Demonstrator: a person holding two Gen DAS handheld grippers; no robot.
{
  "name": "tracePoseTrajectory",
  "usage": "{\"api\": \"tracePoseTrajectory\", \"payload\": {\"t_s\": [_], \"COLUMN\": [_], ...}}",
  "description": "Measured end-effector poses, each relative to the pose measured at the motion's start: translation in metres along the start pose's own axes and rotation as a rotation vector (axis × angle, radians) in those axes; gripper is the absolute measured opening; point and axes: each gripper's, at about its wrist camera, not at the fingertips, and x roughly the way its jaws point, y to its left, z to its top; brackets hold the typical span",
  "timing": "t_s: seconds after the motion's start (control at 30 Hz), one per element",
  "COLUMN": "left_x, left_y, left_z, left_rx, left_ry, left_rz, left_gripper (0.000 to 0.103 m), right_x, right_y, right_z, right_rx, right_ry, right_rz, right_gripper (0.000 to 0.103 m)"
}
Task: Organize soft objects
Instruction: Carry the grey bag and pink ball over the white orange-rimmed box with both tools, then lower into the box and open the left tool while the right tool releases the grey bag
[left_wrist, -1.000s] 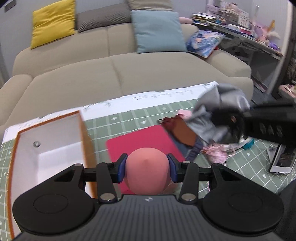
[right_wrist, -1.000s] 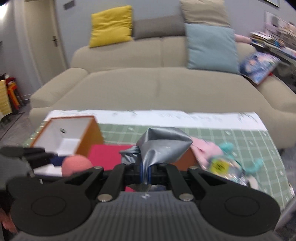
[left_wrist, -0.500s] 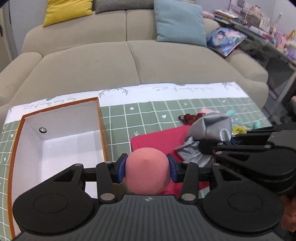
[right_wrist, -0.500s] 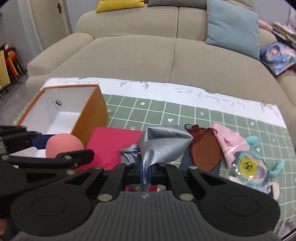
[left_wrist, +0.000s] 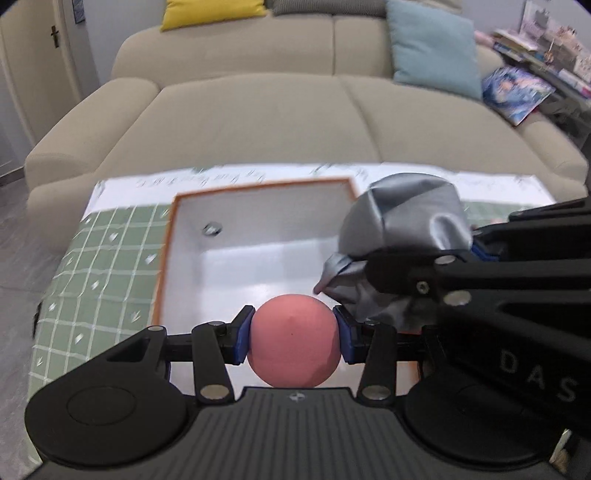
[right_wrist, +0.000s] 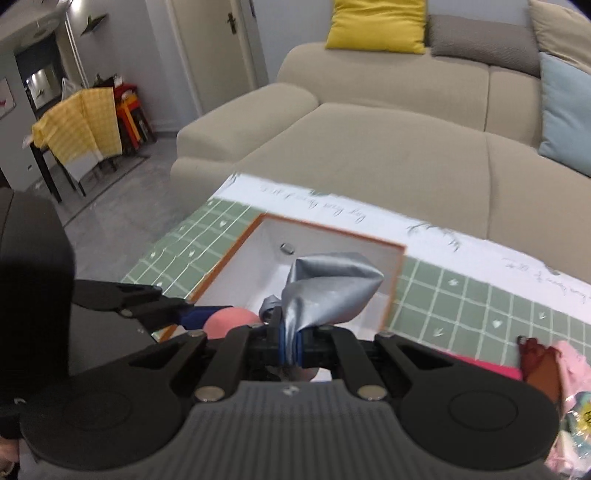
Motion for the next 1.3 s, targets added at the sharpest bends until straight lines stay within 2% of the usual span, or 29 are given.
{"api": "tracePoseTrajectory", "payload": {"t_s": [0.2,0.4,0.5,0.63,0.83,1.03,1.13,1.3], "left_x": [0.023,0.049,0.061,0.063,0.068,0.08,0.083,0.087], "left_y": [0.016,0.021,0.028,0.045,0.039,0.042,0.039,0.037], "left_z": [-0.021,-0.032,-0.035,-0.035,-0.036,-0.038,-0.04,-0.044], "left_rx": [0.025,0.055,0.035,-0.037,-0.017,-0.068,-0.069,-0.065], "left_ry": [0.09,0.194,0.236,0.218,0.271,0.288,0.29,0.304], "left_rz": [0.003,-0.019,-0.045,-0.04,-0.089,-0.14,-0.15,-0.153], "left_gripper": [0.052,0.052,0.052,0.052,0.052,0.052,0.052,0.052], "right_x": [0.028,0.056,0.067,0.076,0.096,0.106,0.109,0.107], "right_y": [0.016,0.01,0.008,0.01,0.024,0.027,0.023,0.019], "right_z": [-0.014,-0.032,-0.04,-0.052,-0.062,-0.072,-0.077,-0.077], "right_rx": [0.001,0.049,0.065,0.066,0.027,-0.003,0.005,0.015], "right_ry": [0.119,0.236,0.298,0.37,0.43,0.461,0.471,0.464], "right_rz": [-0.002,-0.036,-0.045,-0.034,-0.087,-0.15,-0.168,-0.155], "right_gripper": [0.002,0.003,0.003,0.003,0.004,0.009,0.006,0.006]}}
